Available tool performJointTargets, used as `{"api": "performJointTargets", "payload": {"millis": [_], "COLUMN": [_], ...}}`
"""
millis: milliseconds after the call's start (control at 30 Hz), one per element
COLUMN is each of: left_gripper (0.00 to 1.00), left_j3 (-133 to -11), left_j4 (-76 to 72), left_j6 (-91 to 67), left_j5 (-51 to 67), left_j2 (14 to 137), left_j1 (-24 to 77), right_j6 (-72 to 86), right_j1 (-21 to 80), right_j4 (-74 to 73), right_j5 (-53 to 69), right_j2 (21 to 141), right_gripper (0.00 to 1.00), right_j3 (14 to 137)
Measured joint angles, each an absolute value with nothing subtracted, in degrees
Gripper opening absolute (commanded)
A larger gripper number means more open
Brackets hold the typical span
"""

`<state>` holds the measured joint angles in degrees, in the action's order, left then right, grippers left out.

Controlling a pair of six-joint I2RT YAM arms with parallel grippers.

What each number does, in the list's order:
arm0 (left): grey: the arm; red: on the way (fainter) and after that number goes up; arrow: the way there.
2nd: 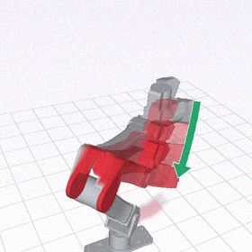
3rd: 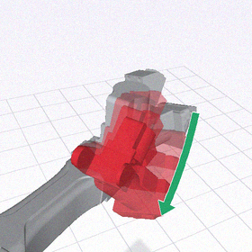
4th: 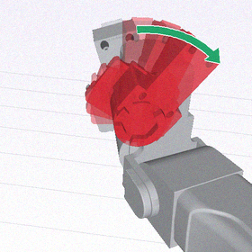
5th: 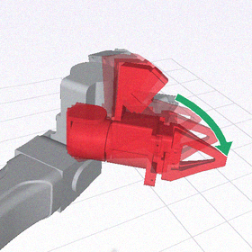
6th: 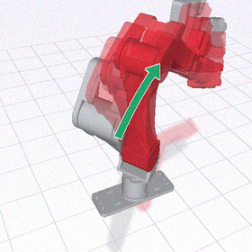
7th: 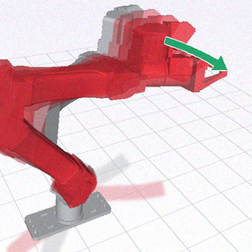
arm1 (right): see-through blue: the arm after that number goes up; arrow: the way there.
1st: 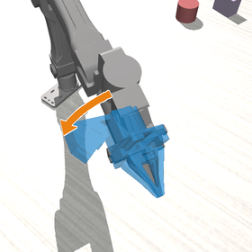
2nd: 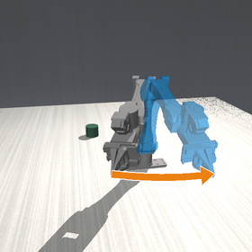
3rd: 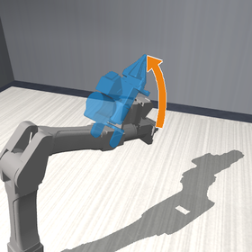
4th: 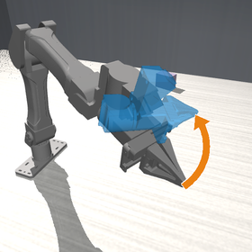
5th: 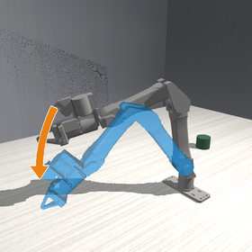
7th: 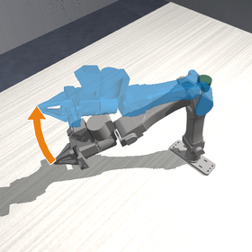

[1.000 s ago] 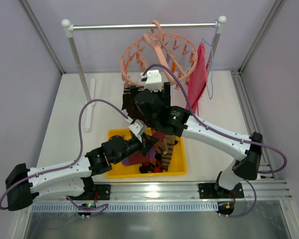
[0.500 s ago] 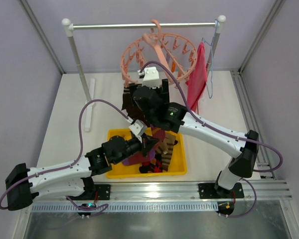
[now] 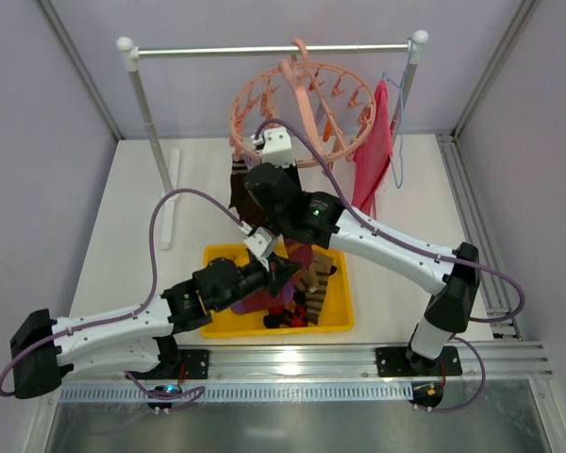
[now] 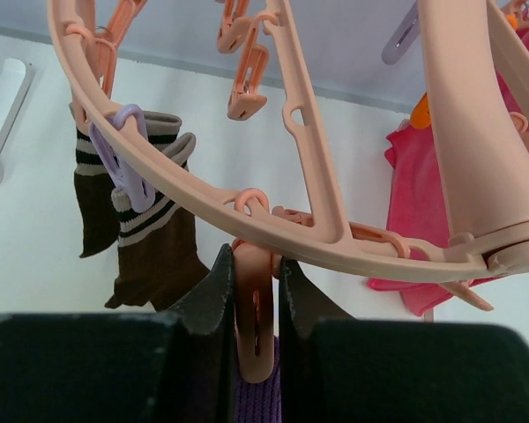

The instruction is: Remove the socks clipped to the hanger

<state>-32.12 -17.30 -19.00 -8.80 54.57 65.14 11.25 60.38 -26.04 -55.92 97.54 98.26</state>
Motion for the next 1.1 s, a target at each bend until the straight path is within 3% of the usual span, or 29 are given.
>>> {"api": "performJointTargets", "payload": {"millis": [367, 467, 500, 567, 700, 1100], "left_gripper": [0.0, 0.0, 0.0, 0.0, 0.0, 0.0], "left_j3": [-32.12, -32.12, -32.14, -32.12, -32.14, -34.5], "left_j4": [-17.28, -17.3, -17.3, -17.3, -17.26, -15.35], "left_j6": [-19.03, -19.03, -19.03, -19.03, -19.03, -17.96], "left_j5": [-10.52, -10.85, -10.9, -10.94, -11.57, -18.63], "left_j2": [54.76, 54.96, 55.02, 55.16, 55.59, 57.17], "left_j1": [65.21, 65.28, 65.28, 65.28, 65.3, 69.67], "right_j6": [10.9, 11.05, 11.29, 11.31, 11.57, 13.72], "right_j1": [60.36, 60.36, 60.36, 60.36, 60.36, 61.08], "right_j4": [-24.95, -23.92, -23.81, -23.49, -23.57, -28.21], "right_j5": [-56.51, -55.66, -55.37, -54.78, -53.71, -57.58], "right_j2": [96.12, 94.24, 93.82, 93.3, 93.23, 96.71], "right_gripper": [0.05, 0.54, 0.75, 0.84, 0.9, 0.9], "right_j3": [96.66, 94.8, 94.63, 94.5, 94.48, 98.89]}}
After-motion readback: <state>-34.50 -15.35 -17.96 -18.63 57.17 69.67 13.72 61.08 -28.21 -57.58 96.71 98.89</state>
